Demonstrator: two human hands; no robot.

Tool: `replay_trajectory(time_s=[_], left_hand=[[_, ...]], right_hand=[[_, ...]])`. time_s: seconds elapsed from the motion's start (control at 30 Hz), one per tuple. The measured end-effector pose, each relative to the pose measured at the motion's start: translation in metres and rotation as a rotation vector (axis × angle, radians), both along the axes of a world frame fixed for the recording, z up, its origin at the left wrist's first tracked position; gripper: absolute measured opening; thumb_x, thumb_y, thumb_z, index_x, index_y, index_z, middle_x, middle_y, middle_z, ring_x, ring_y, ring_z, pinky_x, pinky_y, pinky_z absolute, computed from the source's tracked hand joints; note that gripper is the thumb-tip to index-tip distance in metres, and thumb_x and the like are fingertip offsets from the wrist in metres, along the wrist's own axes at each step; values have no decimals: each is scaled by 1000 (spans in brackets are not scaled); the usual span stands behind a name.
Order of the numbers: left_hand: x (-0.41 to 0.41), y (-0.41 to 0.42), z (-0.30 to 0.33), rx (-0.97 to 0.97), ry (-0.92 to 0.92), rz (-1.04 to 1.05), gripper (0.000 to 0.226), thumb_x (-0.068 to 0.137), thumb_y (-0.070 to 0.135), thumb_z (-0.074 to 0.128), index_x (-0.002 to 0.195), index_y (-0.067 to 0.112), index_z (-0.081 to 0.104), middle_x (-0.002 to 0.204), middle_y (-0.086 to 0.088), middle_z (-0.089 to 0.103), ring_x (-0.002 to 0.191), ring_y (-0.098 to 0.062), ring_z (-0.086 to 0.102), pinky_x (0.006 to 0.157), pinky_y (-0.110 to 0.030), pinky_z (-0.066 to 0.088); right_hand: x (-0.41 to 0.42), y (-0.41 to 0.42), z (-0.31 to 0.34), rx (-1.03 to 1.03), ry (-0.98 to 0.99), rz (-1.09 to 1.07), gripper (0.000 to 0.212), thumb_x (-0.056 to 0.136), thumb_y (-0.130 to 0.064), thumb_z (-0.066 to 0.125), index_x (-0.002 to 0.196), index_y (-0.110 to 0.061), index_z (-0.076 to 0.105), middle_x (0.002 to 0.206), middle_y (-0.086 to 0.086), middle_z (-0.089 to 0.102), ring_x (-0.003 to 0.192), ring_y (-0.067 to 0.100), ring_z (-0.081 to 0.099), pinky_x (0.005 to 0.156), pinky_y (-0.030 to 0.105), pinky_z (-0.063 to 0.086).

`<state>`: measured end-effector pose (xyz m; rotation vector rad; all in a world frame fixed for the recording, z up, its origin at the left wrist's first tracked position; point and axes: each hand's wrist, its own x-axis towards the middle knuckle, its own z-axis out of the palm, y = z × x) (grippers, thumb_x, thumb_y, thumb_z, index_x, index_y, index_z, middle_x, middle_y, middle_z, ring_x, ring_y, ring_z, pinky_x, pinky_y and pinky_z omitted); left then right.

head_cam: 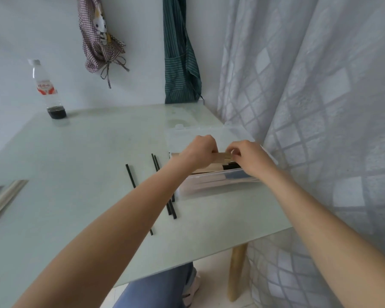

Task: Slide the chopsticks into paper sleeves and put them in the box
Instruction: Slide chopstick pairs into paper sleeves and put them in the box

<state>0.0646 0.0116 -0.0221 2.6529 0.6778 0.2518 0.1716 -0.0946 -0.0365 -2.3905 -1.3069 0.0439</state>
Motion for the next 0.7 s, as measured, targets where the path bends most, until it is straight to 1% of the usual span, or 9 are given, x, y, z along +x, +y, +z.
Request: replay_trajectory(time_s=[0.07, 0.17, 0.27, 0.33, 0.4, 0.5, 0.57, 0.63, 0.7], left_hand=[[6, -1, -5, -19, 31, -9, 22, 92, 9, 52, 106, 3, 67, 107, -12, 66, 97, -26, 60, 78, -26, 46], [11, 2, -14, -55, 68, 19, 22, 91, 15, 55, 106, 6, 68, 111, -10, 65, 103, -25, 59, 81, -26, 45], [10, 4, -18, -78, 100, 24, 22, 91, 16, 56, 106, 7, 69, 113, -7, 66, 106, -23, 59, 85, -24, 45], [6, 5, -19, -73, 89, 15, 20, 90, 15, 57, 105, 9, 68, 113, -6, 65, 107, -23, 59, 89, -27, 47], [-1, 8, -18, -55, 72, 14, 21, 90, 11, 55, 108, 8, 67, 115, -8, 64, 108, -23, 58, 91, -29, 47], [-20, 18, -16, -56, 12, 39, 28, 89, 2, 52, 113, 8, 62, 119, -10, 61, 110, -24, 57, 94, -31, 45], [-40, 27, -17, -26, -53, 73, 29, 90, 2, 51, 116, 9, 60, 124, -11, 56, 113, -24, 54, 95, -30, 43], [-60, 39, -19, 9, -120, 156, 31, 92, 2, 46, 117, 12, 60, 127, -10, 50, 116, -24, 52, 96, -33, 44], [-86, 52, -23, 26, -167, 262, 35, 92, 0, 40, 118, 14, 59, 130, -9, 46, 118, -24, 51, 95, -37, 46]], right_hand=[[7, -1, -3, -61, 14, -8, 27, 93, -9, 47, 110, -15, 66, 109, 7, 68, 95, 23, 61, 86, 33, 49], [11, 1, -9, -75, 117, -5, 28, 95, -13, 47, 119, -13, 62, 116, 8, 64, 104, 23, 59, 88, 29, 45], [10, 3, -13, -114, 186, 13, 31, 95, -19, 49, 124, -15, 57, 120, 8, 62, 108, 23, 58, 96, 36, 46], [9, 5, -14, -136, 173, 29, 29, 95, -22, 48, 120, -15, 61, 122, 6, 62, 109, 22, 58, 95, 38, 47], [6, 7, -13, -143, 156, 49, 26, 96, -23, 49, 115, -14, 65, 120, 5, 64, 107, 22, 59, 93, 35, 47], [-10, 14, -11, -129, 158, 75, 28, 96, -23, 48, 116, -13, 64, 121, 6, 63, 110, 23, 58, 92, 31, 44], [-27, 20, -10, -80, 122, 90, 29, 97, -22, 47, 119, -12, 62, 124, 7, 60, 115, 23, 54, 95, 32, 43], [-43, 27, -8, -1, 25, 95, 29, 97, -19, 45, 121, -12, 60, 129, 6, 53, 122, 22, 45, 99, 33, 40], [-65, 36, -4, 100, -38, 115, 32, 97, -14, 44, 126, -11, 56, 134, 3, 47, 128, 18, 37, 102, 32, 37]])
